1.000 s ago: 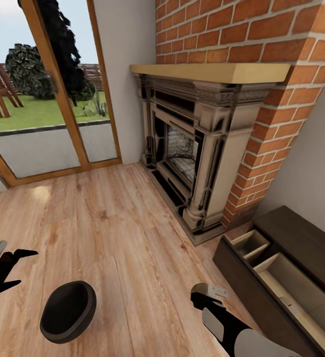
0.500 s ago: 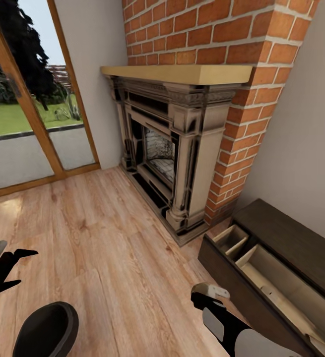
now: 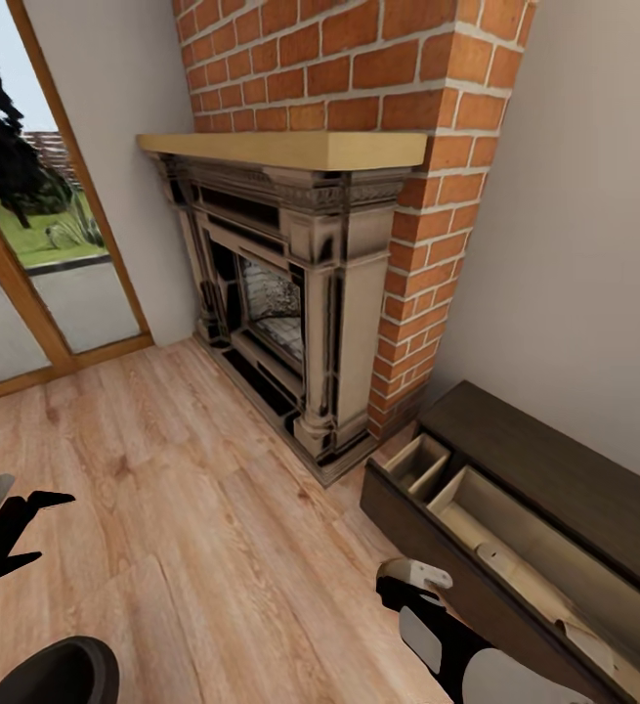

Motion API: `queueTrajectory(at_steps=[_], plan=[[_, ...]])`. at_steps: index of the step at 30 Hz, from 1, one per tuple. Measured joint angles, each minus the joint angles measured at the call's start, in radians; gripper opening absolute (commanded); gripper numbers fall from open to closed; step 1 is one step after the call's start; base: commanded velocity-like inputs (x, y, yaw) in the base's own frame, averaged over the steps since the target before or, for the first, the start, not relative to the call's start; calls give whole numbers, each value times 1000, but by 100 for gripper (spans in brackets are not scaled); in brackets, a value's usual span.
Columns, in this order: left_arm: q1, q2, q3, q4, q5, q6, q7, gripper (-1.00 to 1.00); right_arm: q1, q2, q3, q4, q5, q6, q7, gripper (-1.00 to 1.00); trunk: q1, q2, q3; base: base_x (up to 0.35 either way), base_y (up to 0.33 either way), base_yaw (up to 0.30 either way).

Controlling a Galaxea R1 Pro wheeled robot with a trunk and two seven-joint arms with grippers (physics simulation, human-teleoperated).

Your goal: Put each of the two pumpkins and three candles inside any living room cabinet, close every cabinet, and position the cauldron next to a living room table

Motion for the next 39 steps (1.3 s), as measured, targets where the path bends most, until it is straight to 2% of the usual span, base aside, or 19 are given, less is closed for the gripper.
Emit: queueTrajectory(at_steps=[19,33,39], plan=[[0,0,-2,-2,0,0,0,100,0,0,0,0,0,0,1,-100,0,0,9,3,0,-278],[0,0,-2,-14,0,0,0,100,0,0,0,0,0,0,1,-100,0,0,16,178,58,-278],[0,0,-2,-15,0,0,0,100,0,0,0,0,0,0,1,-100,0,0,20,35,4,-278]])
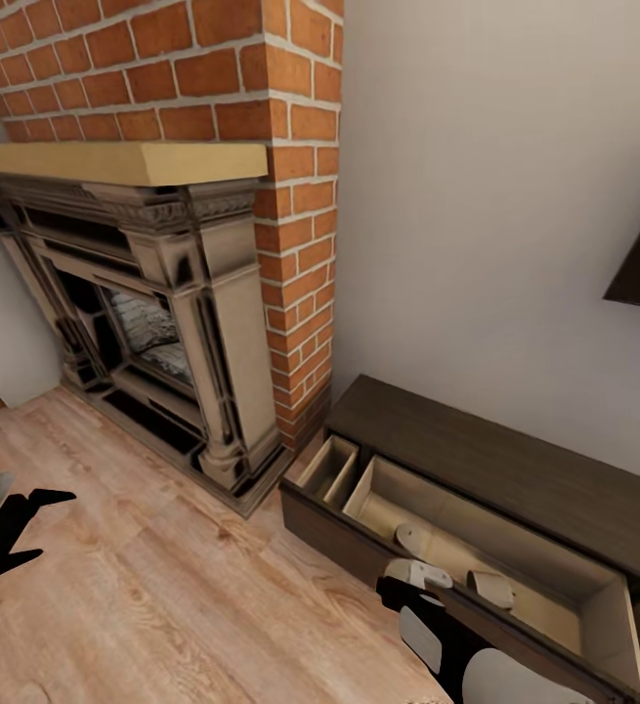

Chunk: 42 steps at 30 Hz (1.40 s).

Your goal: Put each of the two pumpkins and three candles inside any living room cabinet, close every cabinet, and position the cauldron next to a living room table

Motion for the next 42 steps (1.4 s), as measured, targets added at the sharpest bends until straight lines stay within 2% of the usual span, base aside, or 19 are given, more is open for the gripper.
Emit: queueTrajectory(at_steps=[42], plan=[[0,0,0,0,2,0,0,100,0,-1,0,0,0,0,0,-100,0,0,29,0,0,-277]])
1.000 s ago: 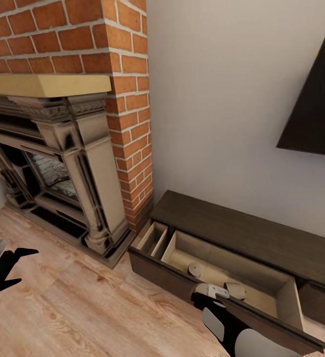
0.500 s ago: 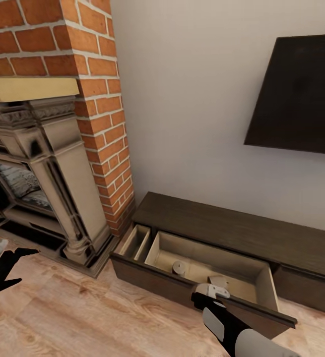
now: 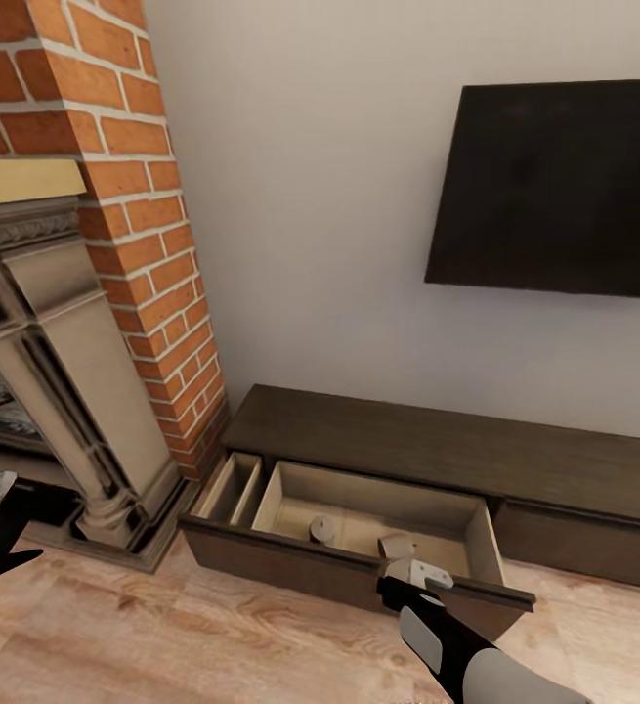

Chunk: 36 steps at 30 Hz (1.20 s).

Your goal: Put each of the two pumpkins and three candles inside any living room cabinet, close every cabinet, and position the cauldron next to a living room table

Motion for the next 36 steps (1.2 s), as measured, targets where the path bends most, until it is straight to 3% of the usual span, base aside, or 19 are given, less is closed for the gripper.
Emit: queueTrajectory(at_steps=[17,36], plan=[[0,0,0,0,0,0,0,100,0,0,0,0,0,0,0,-100,0,0,12,4,1,-277],[0,0,0,0,0,0,0,100,0,3,0,-6,1,0,0,-100,0,0,25,135,114,-261]])
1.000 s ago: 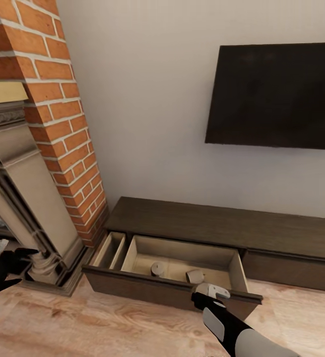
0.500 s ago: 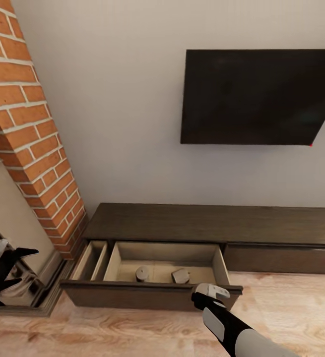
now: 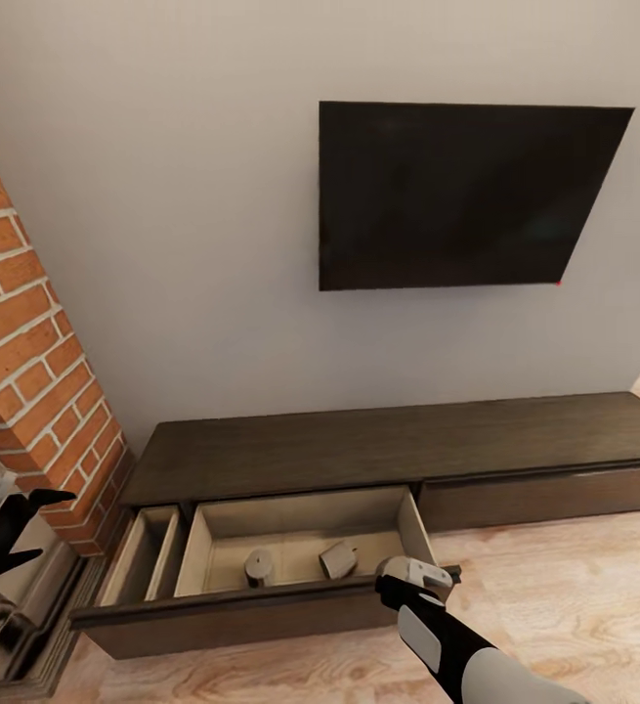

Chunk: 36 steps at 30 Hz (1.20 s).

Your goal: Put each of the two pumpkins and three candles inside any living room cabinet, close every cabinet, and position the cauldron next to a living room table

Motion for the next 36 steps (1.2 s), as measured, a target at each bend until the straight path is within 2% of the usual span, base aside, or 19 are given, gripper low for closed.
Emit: queueTrajectory(at_steps=[13,22,25,27,28,29,31,32,34,36], plan=[[0,0,0,0,0,0,0,100,0,2,1,-1,0,0,0,-100,0,0,1,2,2,-12],[0,0,-8,-7,1,0,0,100,0,-1,0,0,2,0,1,-100,-34,63,25,0,0,14],[0,0,-50,-49,1,-1,1,100,0,-1,1,1,2,2,1,-100,-46,84,34,0,0,1],[0,0,-101,-95,0,-2,3,100,0,-1,1,2,3,2,2,-100,-54,98,40,0,0,0],[0,0,-146,-127,-3,-4,6,100,0,-3,1,1,3,2,2,-100,-57,105,44,0,0,0],[0,0,-176,-145,-6,-4,7,100,0,-3,2,0,2,2,2,-100,-61,112,47,0,0,0],[0,0,-225,-168,-10,-6,13,100,0,-3,2,-1,1,2,1,-100,-69,126,53,0,0,0],[0,0,-238,-172,-12,-6,15,100,0,-3,2,-1,1,2,1,-100,-73,133,56,0,0,0],[0,-1,-271,-179,-35,-7,18,100,0,-2,2,-1,0,4,1,-100,-80,147,62,0,0,0],[-1,-1,-292,-185,-79,-7,19,100,0,-1,2,-1,1,5,0,-100,-88,161,69,0,0,0]])
